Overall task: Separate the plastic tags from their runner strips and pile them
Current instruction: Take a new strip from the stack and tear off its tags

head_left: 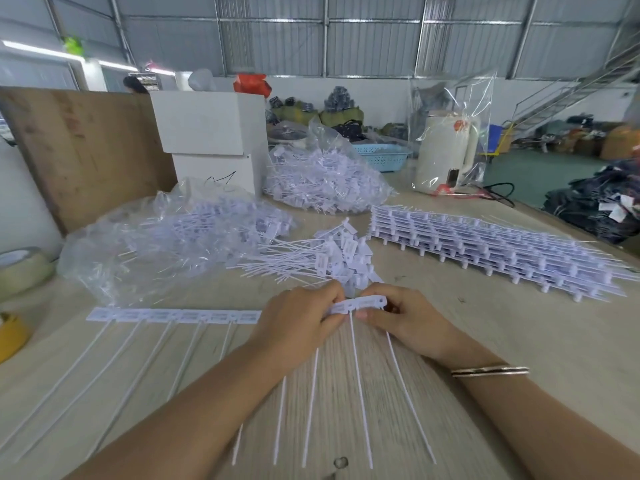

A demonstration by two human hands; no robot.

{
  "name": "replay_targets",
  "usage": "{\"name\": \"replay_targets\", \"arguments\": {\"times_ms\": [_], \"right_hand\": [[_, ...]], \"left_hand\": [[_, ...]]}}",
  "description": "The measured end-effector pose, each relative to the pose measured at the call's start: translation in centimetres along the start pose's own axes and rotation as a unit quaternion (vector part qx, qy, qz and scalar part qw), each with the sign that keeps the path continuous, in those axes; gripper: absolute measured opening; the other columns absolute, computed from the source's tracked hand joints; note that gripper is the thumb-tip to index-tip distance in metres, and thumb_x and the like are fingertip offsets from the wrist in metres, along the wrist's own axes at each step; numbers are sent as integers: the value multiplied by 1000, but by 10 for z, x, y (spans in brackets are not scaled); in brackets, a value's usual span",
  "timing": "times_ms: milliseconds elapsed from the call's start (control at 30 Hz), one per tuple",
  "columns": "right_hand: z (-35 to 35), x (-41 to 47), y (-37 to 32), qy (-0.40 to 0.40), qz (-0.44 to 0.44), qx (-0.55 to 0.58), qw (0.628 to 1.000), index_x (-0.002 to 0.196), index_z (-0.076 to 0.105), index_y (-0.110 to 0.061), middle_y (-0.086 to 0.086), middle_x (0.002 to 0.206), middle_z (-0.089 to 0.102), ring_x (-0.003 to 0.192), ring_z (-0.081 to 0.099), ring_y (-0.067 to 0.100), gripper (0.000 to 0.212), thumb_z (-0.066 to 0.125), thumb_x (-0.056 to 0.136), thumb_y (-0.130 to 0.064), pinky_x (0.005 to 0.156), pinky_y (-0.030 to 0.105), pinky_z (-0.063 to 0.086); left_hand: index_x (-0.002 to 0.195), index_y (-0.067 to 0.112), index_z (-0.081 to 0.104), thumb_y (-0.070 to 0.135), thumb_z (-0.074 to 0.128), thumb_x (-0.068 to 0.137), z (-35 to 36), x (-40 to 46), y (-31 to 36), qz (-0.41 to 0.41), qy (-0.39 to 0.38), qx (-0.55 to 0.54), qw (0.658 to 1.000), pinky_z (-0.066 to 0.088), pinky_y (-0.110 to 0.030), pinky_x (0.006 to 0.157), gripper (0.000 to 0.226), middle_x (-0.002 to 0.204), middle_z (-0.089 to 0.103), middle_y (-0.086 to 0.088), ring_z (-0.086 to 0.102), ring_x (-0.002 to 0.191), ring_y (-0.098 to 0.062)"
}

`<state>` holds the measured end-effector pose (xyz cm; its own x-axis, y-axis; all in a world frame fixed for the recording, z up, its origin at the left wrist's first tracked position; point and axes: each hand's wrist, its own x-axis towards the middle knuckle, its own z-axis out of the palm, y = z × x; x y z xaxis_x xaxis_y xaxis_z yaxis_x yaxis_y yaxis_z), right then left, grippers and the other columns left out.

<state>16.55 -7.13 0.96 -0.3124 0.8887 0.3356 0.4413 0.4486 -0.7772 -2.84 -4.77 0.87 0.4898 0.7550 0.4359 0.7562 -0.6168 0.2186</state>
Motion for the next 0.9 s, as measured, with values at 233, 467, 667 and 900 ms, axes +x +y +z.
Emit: {"name": "replay_targets", "arguments": {"times_ms": [233,467,667,900], "right_hand": [[1,0,4,15,-20,1,1000,91,67,-33,-11,70,60,60,44,3,14,63,88,-20,57,15,34],[0,1,6,10,-27,11,1000,95,68,-24,-2,72,61,61,46,3,12,62,88,-17,58,15,36],[2,1,3,30,-42,-33,998,97,69,-23,-1,78,68,62,51,7,17,62,88,-10,60,20,40],[0,3,-1,104,-14,-11,994,89,68,-27,-9,75,65,65,53,0,23,62,87,-5,64,16,41]], "left_hand": [[101,24,53,37,55,91,-1,1,2,3,-13,-26,1000,38,-30,58,17,68,54,11,48,60,-11],[99,26,51,38,55,91,-3,1,2,-6,-28,-60,998,50,-37,69,15,86,69,6,63,74,-14],[96,28,50,40,53,92,-2,1,-1,-1,-28,-71,997,45,-30,60,13,71,61,13,48,56,-5],[86,35,48,46,59,87,-3,-1,-1,-46,-30,-116,992,46,-26,62,16,72,61,15,52,59,-1]]}}
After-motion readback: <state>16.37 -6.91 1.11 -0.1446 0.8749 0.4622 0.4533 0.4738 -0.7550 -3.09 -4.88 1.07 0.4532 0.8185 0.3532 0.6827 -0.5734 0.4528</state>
